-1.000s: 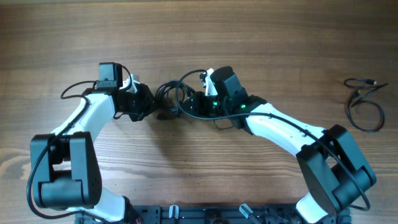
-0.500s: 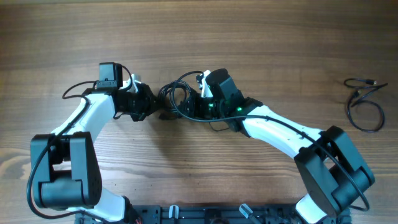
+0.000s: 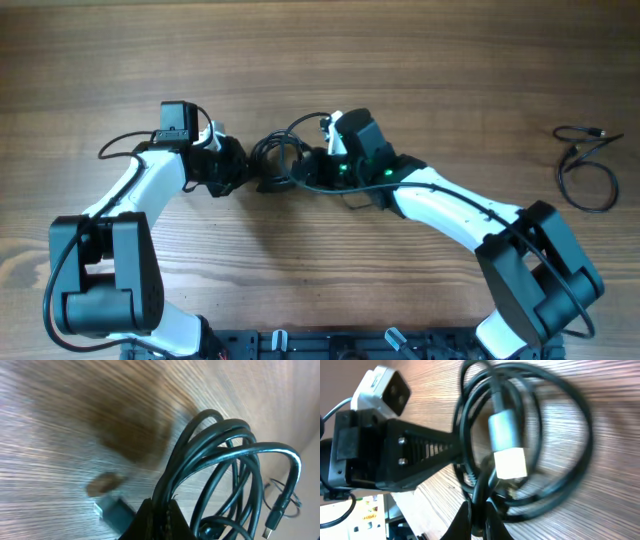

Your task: Untangle cables

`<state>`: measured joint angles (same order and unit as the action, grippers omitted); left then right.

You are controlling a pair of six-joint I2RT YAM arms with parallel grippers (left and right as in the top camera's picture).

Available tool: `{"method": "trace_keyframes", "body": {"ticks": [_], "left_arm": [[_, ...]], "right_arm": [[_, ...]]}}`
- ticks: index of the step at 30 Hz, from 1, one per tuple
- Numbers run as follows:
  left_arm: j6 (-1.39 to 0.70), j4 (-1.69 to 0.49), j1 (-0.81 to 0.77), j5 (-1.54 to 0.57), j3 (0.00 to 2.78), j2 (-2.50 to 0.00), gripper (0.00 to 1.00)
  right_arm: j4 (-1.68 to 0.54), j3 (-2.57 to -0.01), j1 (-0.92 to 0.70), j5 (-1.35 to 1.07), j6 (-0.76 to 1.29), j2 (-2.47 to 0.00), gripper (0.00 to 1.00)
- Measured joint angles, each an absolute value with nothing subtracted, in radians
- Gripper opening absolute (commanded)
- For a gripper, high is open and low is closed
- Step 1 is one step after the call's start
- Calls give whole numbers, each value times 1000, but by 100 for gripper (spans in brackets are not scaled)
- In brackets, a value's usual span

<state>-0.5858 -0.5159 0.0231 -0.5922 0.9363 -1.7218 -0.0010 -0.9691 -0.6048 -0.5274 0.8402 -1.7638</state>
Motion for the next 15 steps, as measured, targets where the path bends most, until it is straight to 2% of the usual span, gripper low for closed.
{"method": "trace_keyframes", "body": {"ticks": [5, 15], "left_arm": [[-590, -530, 6, -565, 936, -1718, 4], [-589, -532, -10, -609, 953, -1693, 4]], "right_arm": [[-74, -969, -532, -577, 797, -1701, 4], [-102, -968, -356, -843, 748, -1643, 4]]}}
